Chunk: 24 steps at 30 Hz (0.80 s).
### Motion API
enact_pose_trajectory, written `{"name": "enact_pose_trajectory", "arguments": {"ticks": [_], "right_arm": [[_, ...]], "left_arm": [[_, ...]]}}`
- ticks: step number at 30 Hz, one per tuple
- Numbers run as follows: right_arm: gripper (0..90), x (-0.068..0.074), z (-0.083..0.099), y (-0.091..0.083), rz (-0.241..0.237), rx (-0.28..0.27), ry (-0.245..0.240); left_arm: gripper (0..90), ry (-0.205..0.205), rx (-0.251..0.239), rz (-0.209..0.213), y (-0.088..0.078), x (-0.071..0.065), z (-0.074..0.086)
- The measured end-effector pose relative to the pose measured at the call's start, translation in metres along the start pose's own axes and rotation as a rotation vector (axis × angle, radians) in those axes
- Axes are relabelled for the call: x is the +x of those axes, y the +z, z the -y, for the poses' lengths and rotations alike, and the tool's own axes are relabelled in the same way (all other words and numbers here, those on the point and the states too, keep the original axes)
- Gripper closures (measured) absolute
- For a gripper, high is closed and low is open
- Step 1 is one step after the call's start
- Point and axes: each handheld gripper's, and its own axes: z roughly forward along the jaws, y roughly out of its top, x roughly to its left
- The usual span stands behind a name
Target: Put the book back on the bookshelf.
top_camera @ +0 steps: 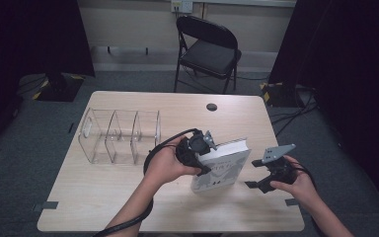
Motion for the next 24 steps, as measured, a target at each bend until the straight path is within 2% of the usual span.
{"name": "enact_pose_trajectory", "arguments": {"ticks": [7,8,12,17,19,24], "right_arm": [[14.4,-0.002,0.019,0.015,0.034,-0.007,0.059],[14.4,-0.002,0.021,0.017,0.036,-0.006,0.06],[14.4,0.001,0.029,0.025,0.051,-0.001,0.059],[14.5,0.004,0.037,0.034,0.083,0.003,0.054],[14.5,0.005,0.039,0.037,0.079,0.007,0.047],[14.4,0.008,0.044,0.041,0.124,0.008,0.028]], "left_arm": [[52.7,-0.006,0.006,-0.005,-0.001,-0.001,0.001],[52.7,0.0,0.009,-0.005,-0.002,0.0,0.001],[52.7,-0.019,0.009,-0.009,-0.004,0.0,0.006],[52.5,-0.014,0.01,-0.011,-0.006,0.0,0.009],[52.4,-0.016,0.012,-0.012,-0.006,-0.001,0.009],[51.4,-0.029,0.019,-0.015,-0.006,0.0,0.007]]}}
